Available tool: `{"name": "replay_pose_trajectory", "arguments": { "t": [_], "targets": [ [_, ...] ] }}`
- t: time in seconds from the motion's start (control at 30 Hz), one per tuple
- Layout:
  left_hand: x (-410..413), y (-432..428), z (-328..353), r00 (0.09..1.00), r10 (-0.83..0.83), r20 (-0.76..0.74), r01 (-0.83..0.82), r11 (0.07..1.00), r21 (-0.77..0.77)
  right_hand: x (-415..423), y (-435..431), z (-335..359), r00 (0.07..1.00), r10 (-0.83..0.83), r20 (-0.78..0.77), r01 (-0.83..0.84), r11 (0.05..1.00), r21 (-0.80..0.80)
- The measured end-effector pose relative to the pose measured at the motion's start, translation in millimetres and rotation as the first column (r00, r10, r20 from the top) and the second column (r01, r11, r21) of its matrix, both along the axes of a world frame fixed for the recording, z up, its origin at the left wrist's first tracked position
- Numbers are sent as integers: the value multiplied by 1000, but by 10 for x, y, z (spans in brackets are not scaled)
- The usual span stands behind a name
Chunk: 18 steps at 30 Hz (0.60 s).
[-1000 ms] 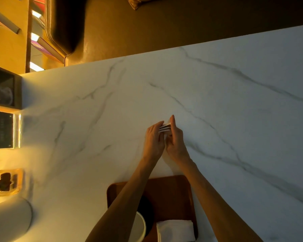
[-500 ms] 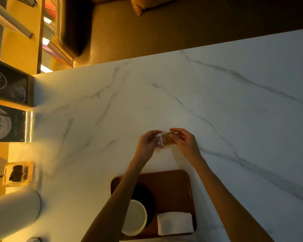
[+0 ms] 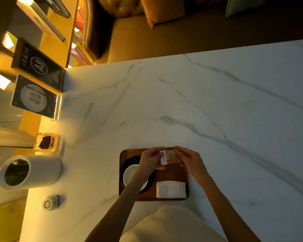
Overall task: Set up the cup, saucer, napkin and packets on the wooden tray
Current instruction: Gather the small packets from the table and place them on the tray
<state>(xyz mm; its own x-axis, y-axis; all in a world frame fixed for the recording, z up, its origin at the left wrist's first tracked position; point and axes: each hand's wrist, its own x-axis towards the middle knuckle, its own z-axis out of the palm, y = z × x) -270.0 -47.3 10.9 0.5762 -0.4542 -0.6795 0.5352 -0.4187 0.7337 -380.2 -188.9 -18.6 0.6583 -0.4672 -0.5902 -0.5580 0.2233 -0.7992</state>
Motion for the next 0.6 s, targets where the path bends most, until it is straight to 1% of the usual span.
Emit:
{"name": "replay_pose_trajectory", "arguments": {
  "t": [0.1,0.13,0.23,0.3,0.37,0.43,0.53,0.6],
  "targets": [
    [-293,107,37,998,4,69,-5,1000,22,-204,208,63,997,60,-45,-66,989,-135],
    [-375,133,43,996,16,84,-18,999,31,-260,278,84,995,81,-49,-88,984,-153],
    [-549,208,54,989,26,147,-36,997,66,-410,443,157,997,76,-19,-78,989,-124],
    [-620,262,50,983,-4,182,-13,996,89,-511,508,188,1000,12,2,-12,991,-136],
    [-687,310,45,984,-16,179,-1,995,98,-596,558,203,998,-60,21,62,990,-124],
    [-749,344,39,987,1,163,-19,994,108,-656,599,197,995,-103,10,103,990,-98],
    [-805,387,-18,991,38,130,-53,991,120,-709,633,148,991,-131,-24,129,988,-83],
    [-812,405,-75,992,29,124,-46,990,134,-724,639,98,992,-119,-40,115,989,-90]
  ]
}}
